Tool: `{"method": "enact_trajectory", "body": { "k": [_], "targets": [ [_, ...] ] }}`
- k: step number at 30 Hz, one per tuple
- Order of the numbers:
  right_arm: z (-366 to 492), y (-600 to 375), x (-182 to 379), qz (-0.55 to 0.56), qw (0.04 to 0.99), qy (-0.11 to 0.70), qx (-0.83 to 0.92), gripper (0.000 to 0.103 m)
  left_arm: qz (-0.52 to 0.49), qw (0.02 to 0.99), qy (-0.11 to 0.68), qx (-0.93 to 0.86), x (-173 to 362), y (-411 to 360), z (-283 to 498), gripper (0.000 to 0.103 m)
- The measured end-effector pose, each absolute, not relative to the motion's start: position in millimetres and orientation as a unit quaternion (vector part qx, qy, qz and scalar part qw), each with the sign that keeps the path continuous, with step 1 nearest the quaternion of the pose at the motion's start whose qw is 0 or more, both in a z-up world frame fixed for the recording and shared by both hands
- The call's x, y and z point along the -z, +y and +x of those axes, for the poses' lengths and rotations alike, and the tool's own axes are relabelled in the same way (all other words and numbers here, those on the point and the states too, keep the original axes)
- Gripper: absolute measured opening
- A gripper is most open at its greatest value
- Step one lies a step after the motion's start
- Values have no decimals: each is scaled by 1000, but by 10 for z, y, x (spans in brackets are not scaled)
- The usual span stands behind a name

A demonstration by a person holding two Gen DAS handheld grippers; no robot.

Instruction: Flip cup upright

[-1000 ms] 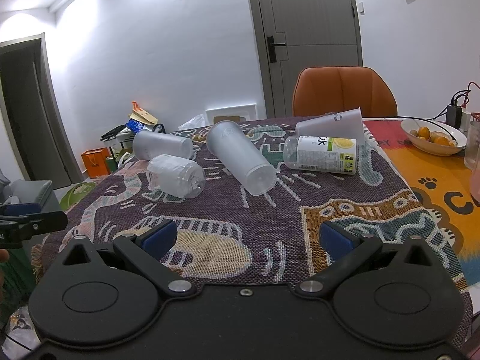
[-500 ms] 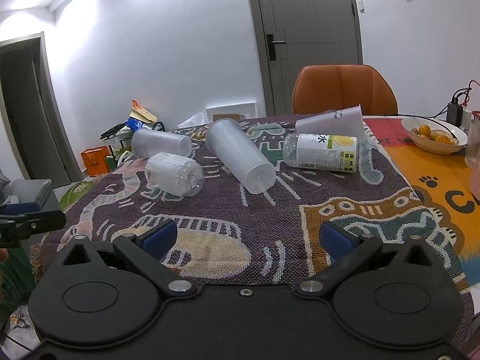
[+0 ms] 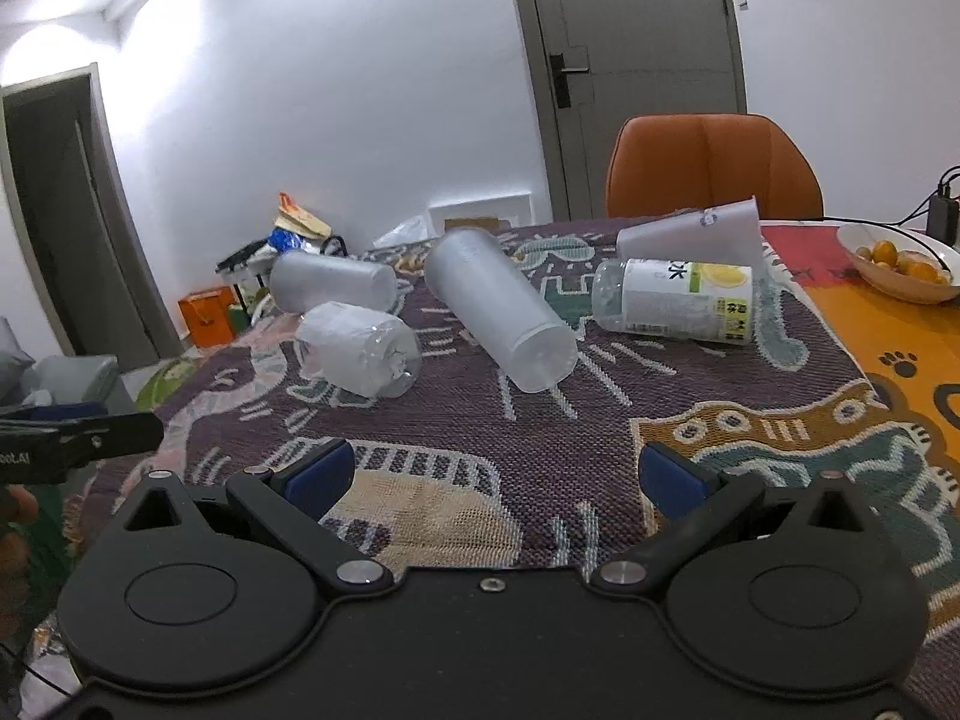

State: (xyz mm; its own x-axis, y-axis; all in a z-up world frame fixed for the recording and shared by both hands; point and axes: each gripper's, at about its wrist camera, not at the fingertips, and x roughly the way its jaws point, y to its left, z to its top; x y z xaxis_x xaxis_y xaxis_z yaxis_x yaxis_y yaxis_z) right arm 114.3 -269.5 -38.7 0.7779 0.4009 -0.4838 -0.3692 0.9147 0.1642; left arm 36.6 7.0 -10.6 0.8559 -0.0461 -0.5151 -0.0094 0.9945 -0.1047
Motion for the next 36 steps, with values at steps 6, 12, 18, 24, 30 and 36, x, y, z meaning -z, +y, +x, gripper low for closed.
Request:
{"method": "enact_trajectory", "body": {
  "k": [6,12,18,24,30,36],
  "targets": [
    [1355,-2577,415,21,938,271,-216,103,-69,957,281,9,219,156,603,102],
    [1572,-2473,356,15,937,263,-231,103,-91,953,288,-11,284,288,804,101],
    [1813,-2278,294,-3,930,260,-260,102,-120,950,288,-29,310,474,984,101],
    [2075,-1993,211,-31,920,258,-293,91,-151,948,276,-51,260,669,1125,97],
    [2363,-1681,91,-67,909,258,-321,84,-185,942,269,-79,241,895,1272,92],
    [2631,-1361,25,-106,894,263,-348,76,-230,931,259,-115,240,1152,1390,89]
  ]
}}
